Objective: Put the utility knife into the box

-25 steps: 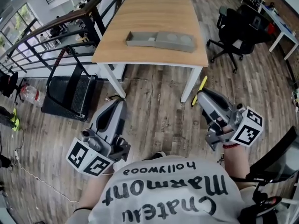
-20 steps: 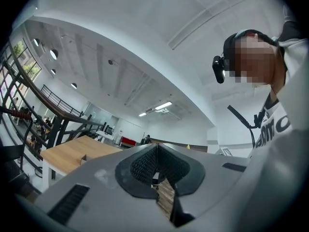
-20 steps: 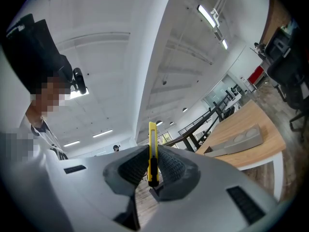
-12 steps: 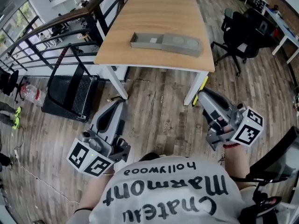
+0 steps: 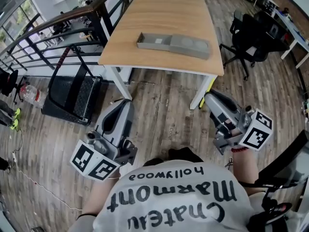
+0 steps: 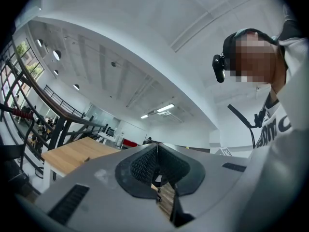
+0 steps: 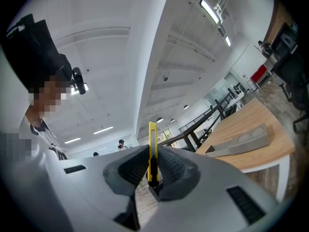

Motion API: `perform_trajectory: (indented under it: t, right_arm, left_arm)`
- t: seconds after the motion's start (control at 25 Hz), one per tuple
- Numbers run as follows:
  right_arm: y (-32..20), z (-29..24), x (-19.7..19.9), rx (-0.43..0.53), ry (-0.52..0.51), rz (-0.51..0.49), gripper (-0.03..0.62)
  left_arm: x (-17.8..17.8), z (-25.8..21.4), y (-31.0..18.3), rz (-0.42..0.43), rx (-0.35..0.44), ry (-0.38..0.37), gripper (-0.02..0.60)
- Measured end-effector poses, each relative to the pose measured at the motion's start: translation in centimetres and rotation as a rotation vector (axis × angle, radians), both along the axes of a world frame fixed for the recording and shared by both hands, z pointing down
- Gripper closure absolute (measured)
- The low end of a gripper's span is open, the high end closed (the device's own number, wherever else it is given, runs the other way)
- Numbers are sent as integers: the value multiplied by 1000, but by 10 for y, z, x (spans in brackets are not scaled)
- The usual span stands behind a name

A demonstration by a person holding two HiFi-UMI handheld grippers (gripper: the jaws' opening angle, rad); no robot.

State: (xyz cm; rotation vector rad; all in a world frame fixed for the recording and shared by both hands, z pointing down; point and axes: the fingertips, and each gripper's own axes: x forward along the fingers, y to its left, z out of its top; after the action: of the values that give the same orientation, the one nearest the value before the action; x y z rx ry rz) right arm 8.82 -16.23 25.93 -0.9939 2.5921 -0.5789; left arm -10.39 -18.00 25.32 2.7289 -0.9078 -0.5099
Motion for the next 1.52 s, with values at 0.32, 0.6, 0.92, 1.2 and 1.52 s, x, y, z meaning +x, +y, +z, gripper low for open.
perform_trajectory:
  t: [0.32, 0.6, 0.92, 1.2, 1.52]
  right_arm:
    - [2, 4, 13, -20, 18, 21, 537]
    - [-30, 11, 14, -29, 21, -22, 537]
    - [-93, 9, 6, -17, 28, -81, 537]
    - [-163, 12, 14, -21, 35, -100, 537]
    - [-243, 4, 38, -30, 45, -93, 537]
  left_arm:
    - [8, 7, -1, 10, -15, 6, 572]
    - [13, 18, -25, -15, -32, 5, 572]
    - [9, 16, -79, -62, -31, -2, 572]
    - [16, 22, -142, -88, -43, 9, 572]
    - [38, 26, -223, -85, -73, 2, 572]
